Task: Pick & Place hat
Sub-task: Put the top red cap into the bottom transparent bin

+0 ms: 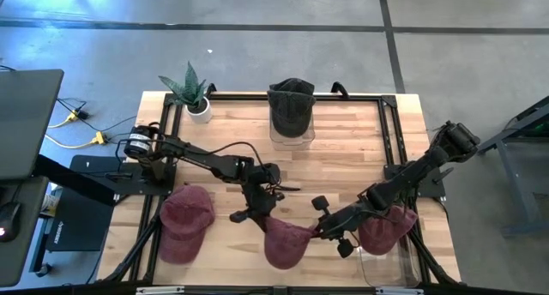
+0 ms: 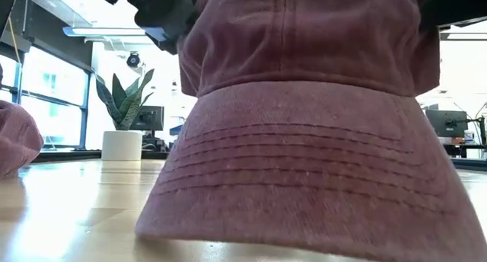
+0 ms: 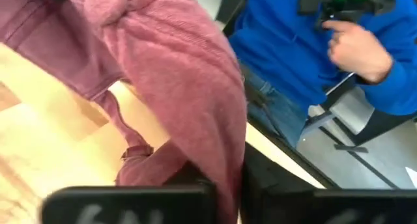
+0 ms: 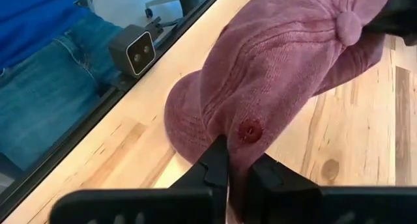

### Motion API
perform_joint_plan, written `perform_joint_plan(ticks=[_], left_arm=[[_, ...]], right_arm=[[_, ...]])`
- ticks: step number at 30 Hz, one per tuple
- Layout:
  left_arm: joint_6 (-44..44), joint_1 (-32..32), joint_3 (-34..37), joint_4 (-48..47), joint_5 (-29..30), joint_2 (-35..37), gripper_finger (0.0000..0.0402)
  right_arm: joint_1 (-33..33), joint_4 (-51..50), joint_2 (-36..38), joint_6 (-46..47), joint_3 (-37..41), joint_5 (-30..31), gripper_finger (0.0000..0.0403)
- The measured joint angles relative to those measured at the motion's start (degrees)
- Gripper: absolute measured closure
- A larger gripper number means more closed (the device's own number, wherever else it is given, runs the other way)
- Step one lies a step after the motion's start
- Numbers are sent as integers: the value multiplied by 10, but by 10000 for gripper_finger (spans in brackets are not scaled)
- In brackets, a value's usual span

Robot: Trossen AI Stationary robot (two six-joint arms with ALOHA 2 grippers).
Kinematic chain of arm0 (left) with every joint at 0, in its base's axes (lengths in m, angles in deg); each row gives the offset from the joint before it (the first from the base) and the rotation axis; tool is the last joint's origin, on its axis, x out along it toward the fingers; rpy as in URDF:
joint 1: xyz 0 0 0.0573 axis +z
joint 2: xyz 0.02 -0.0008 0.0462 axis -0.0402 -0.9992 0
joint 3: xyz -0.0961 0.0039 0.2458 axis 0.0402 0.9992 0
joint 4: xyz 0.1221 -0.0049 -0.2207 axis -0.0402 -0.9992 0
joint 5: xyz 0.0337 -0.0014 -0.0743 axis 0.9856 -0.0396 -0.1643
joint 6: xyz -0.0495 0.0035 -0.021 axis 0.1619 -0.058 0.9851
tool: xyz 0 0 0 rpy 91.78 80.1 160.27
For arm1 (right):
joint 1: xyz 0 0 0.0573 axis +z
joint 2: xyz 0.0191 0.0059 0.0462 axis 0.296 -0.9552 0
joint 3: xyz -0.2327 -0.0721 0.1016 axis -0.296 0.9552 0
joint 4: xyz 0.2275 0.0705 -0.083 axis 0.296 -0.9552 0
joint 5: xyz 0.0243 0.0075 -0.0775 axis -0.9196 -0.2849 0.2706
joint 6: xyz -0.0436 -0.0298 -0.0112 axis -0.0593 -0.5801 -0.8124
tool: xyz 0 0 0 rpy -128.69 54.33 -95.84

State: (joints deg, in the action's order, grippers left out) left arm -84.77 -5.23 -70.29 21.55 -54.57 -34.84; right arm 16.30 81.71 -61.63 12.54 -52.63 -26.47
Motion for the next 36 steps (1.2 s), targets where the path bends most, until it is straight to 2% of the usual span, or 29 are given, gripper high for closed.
perform_joint_plan(ticks=[2, 6, 9, 16, 20, 23, 27, 31, 36], left_arm=[[5, 0, 0, -1, 9, 0, 393], [18, 0, 0, -15, 79, 0, 383], [19, 0, 0, -17, 105, 0, 393], [4, 0, 0, -7, 162, 0, 399], [2, 0, 0, 7, 166, 0, 400], [1, 0, 0, 7, 167, 0, 401], [1, 0, 0, 9, 167, 0, 401], [3, 0, 0, 18, 163, 0, 401], [5, 0, 0, 21, 152, 0, 401]], right_arm=[[-1, -2, 0, 2, 0, -1, 380], [-13, -1, 1, 29, 0, -4, 361], [-34, -11, 12, 81, 0, -11, 333], [-97, -27, 21, 189, 0, -100, 215], [-122, 20, 2, 204, 0, -134, 142], [-134, 80, -19, 219, -1, -140, 108], [-149, 156, -59, 228, 0, -172, 95], [-162, 265, -98, 261, -1, -246, 94], [-169, 278, -110, 285, 0, -258, 108]])
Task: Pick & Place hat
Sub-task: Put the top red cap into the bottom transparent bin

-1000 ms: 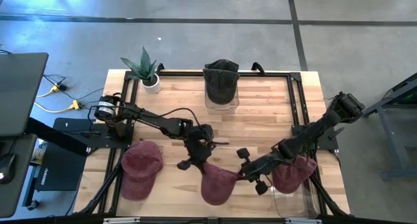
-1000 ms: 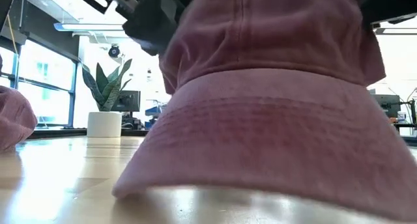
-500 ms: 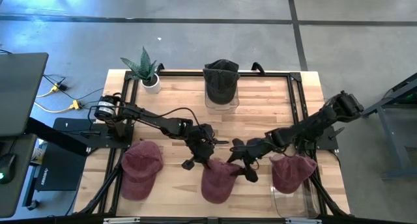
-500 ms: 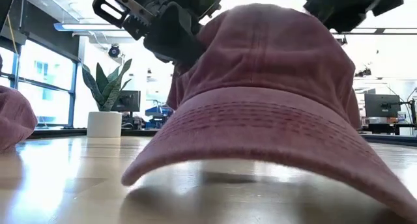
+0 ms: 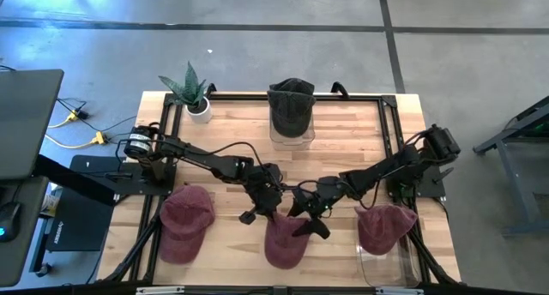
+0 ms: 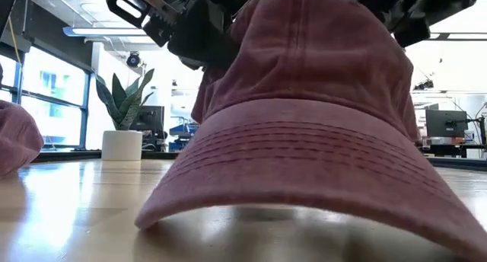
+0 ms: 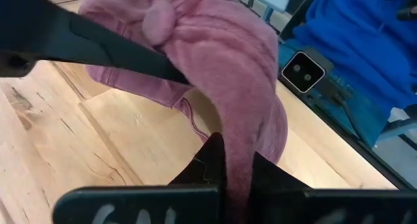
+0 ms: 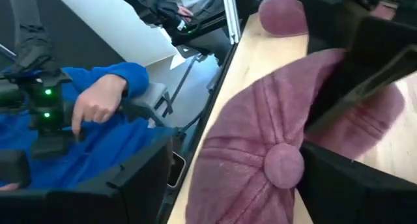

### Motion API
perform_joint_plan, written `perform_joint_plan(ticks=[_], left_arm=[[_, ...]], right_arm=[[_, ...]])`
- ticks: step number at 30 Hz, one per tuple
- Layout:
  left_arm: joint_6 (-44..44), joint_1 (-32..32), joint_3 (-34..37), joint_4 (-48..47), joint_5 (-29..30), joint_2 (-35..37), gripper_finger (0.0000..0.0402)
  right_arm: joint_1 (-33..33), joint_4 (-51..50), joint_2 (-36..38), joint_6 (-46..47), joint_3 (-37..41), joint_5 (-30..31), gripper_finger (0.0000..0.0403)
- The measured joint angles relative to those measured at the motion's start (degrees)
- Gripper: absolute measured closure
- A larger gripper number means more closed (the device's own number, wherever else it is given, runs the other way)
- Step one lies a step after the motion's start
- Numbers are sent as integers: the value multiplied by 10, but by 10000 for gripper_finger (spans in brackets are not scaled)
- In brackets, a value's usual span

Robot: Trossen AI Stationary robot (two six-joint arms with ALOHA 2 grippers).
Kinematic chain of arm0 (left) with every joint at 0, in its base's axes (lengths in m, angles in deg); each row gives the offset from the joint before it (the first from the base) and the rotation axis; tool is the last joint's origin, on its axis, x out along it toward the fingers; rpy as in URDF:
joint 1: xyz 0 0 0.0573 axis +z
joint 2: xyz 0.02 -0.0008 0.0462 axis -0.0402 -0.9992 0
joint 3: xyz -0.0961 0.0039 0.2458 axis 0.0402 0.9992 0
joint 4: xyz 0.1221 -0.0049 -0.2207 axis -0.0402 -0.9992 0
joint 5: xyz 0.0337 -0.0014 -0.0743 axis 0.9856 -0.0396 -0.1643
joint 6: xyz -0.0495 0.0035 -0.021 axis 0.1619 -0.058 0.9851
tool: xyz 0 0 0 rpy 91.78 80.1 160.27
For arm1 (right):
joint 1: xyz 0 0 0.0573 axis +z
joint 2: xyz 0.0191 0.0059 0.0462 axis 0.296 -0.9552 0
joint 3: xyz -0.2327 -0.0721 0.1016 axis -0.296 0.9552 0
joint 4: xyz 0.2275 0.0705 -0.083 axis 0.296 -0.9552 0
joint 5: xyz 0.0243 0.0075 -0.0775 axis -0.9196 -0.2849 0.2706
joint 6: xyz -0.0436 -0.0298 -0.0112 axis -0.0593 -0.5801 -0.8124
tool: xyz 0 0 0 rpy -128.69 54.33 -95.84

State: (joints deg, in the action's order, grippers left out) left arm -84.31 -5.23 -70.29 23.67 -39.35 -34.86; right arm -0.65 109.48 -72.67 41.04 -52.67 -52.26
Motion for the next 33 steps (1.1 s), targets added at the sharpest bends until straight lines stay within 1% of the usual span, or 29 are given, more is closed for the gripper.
perform_joint_plan(ticks=[4, 6, 10, 13, 16, 18, 20, 22, 23, 25, 27, 28, 31, 33], left_arm=[[0, 0, 0, 2, -9, 0, 401], [1, 0, 0, 10, -34, 0, 399], [0, 0, 0, 14, -54, 0, 385], [0, 0, 0, 15, -55, 0, 358], [3, 1, 0, 13, -57, 0, 315], [4, 6, 0, 6, -80, 0, 281], [4, 15, 0, -21, -114, 3, 247], [4, 28, 1, -78, -114, 24, 215], [4, 34, -1, -97, -99, 32, 201], [5, 45, -2, -146, -51, 45, 176], [14, 50, 2, -202, -2, 60, 156], [15, 51, 1, -214, 22, 67, 149], [27, 47, 1, -257, 100, 87, 133], [44, 36, 1, -260, 139, 93, 129]], right_arm=[[-1, -9, 0, -4, 0, 0, 151], [-1, -9, 0, -11, 0, -2, 182], [-1, -11, 0, -17, 0, -5, 260], [-1, -26, 0, -22, 0, -5, 326], [-1, -42, 2, -48, 0, -5, 384], [0, -62, 8, -60, 0, -3, 393], [4, -81, 18, -54, 0, 0, 383], [12, -96, 34, -64, 0, 1, 382], [17, -103, 43, -72, 0, 1, 387], [26, -125, 70, -92, 1, 0, 396], [37, -154, 104, -115, 1, 5, 395], [44, -177, 123, -126, 1, 18, 393], [68, -255, 187, -181, 1, 82, 394], [85, -319, 233, -221, -3, 118, 398]])
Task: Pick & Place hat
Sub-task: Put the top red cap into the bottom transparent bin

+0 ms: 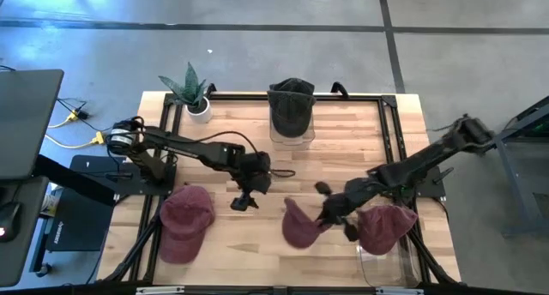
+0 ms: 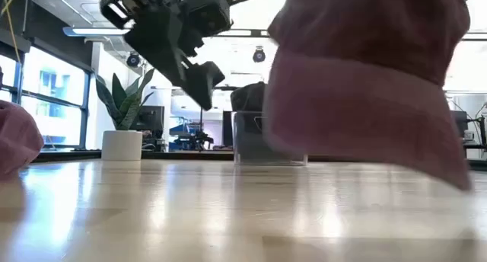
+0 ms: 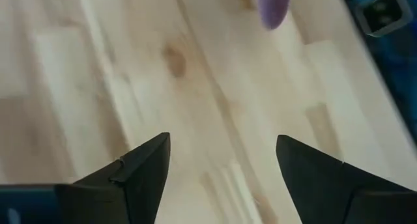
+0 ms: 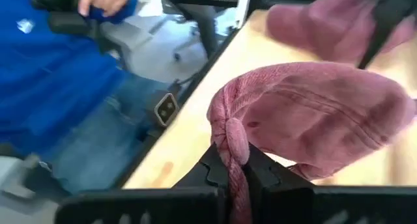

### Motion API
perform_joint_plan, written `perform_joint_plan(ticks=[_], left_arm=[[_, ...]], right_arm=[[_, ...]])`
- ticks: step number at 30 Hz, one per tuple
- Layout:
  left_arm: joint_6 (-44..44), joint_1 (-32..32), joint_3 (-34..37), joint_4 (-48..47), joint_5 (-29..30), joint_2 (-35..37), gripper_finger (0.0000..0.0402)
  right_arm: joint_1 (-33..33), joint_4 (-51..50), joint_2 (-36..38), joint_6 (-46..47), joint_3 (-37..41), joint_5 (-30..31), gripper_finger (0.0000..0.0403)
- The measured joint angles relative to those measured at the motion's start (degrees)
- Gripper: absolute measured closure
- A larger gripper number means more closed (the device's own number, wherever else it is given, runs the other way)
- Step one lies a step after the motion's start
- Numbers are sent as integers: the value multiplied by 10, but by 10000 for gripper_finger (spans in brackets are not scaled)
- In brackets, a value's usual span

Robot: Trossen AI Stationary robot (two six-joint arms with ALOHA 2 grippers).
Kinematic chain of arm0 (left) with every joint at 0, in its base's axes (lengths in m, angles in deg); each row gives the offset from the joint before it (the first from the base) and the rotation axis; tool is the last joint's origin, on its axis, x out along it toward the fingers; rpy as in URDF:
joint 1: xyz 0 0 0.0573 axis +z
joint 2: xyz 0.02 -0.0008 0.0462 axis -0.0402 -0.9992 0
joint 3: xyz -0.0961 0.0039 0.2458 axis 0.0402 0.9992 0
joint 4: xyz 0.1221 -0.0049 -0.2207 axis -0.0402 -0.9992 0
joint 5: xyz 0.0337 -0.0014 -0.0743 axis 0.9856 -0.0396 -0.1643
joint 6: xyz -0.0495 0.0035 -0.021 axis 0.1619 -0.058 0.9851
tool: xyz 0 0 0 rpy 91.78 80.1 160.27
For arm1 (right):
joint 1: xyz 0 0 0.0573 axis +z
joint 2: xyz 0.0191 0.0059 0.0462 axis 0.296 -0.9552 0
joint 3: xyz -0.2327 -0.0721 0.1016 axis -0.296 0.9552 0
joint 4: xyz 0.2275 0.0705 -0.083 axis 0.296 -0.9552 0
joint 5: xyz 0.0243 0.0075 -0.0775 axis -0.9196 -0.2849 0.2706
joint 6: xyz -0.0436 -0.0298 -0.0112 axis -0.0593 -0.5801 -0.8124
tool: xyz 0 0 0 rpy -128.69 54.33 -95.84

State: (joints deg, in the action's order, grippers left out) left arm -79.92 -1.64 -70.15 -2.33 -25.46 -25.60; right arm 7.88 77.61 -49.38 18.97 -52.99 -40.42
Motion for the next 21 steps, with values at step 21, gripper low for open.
perform_joint_plan(ticks=[21], left_arm=[[0, -55, -1, 58, 146, -6, 128]], right_arm=[[195, -671, -26, 109, -468, 189, 401]])
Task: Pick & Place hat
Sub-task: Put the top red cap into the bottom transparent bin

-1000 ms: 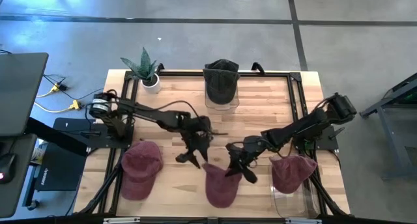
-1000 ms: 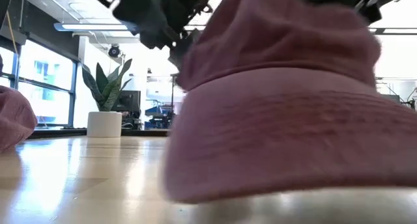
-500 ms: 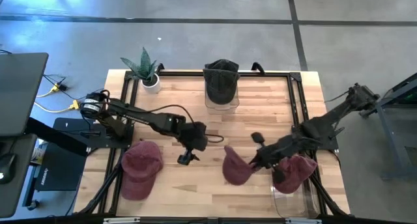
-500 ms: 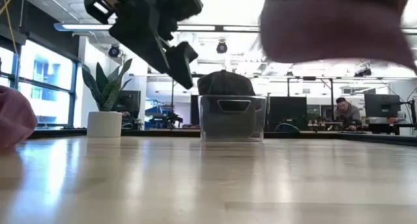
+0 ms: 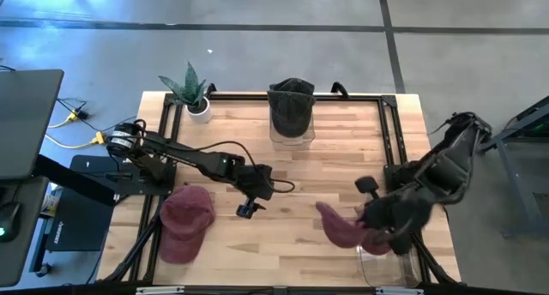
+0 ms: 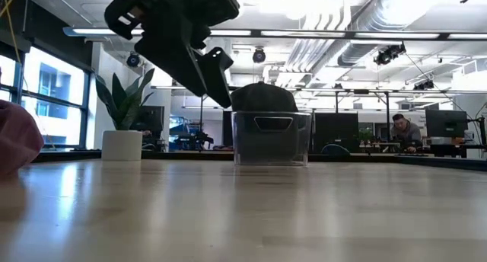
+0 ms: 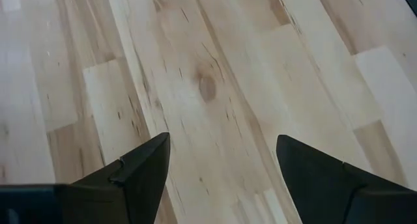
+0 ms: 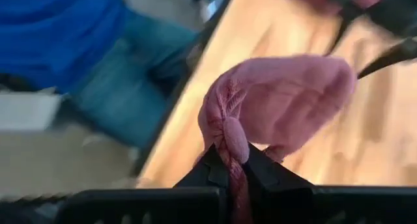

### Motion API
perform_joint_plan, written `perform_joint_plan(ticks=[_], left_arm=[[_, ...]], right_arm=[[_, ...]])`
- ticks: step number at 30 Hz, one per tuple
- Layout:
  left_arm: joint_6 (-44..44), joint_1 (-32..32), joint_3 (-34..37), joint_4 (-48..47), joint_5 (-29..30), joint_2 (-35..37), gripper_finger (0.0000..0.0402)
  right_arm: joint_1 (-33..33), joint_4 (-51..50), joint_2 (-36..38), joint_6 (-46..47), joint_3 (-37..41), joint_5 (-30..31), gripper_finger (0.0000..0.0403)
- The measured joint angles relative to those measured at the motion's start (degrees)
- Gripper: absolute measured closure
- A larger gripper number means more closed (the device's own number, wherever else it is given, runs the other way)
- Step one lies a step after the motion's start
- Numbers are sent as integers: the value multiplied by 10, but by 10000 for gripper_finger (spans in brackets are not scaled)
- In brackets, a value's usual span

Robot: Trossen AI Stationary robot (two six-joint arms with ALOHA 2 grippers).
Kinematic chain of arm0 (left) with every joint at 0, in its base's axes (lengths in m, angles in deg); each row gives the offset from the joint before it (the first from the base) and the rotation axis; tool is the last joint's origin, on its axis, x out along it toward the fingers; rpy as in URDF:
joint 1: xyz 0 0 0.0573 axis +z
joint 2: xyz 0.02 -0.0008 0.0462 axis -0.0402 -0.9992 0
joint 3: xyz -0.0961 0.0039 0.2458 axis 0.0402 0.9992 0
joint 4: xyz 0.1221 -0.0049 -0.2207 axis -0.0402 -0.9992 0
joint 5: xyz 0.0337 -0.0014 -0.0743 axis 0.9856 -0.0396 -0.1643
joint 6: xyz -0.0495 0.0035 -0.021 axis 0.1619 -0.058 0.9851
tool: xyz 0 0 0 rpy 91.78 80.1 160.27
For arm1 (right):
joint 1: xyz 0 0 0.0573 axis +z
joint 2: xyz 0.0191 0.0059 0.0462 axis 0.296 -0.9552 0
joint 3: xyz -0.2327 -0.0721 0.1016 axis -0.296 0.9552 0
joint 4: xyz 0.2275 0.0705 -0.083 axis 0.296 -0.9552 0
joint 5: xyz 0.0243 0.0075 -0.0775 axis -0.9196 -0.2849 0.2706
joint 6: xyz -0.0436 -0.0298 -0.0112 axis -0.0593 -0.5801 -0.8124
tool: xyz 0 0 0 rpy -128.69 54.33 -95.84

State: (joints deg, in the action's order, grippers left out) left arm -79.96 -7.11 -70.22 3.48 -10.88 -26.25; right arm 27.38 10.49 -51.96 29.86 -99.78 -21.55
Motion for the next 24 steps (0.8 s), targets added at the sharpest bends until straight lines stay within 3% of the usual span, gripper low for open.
perform_joint_plan(ticks=[3, 6, 10, 19, 24], left_arm=[[-16, 0, 0, 0, 2, 0, 128], [-25, 0, 0, 1, 2, 0, 128], [-36, 0, 0, 1, 2, 0, 128], [-57, 0, 0, 8, 69, 0, 128], [-93, 0, 0, 21, 78, 0, 128]], right_arm=[[28, -54, -24, 82, -41, -8, 401], [59, -160, -44, 242, -79, 15, 402], [115, -254, -64, 365, -94, 60, 402], [215, -225, -69, 563, -19, 81, 402], [249, -191, -69, 646, 26, 92, 402]])
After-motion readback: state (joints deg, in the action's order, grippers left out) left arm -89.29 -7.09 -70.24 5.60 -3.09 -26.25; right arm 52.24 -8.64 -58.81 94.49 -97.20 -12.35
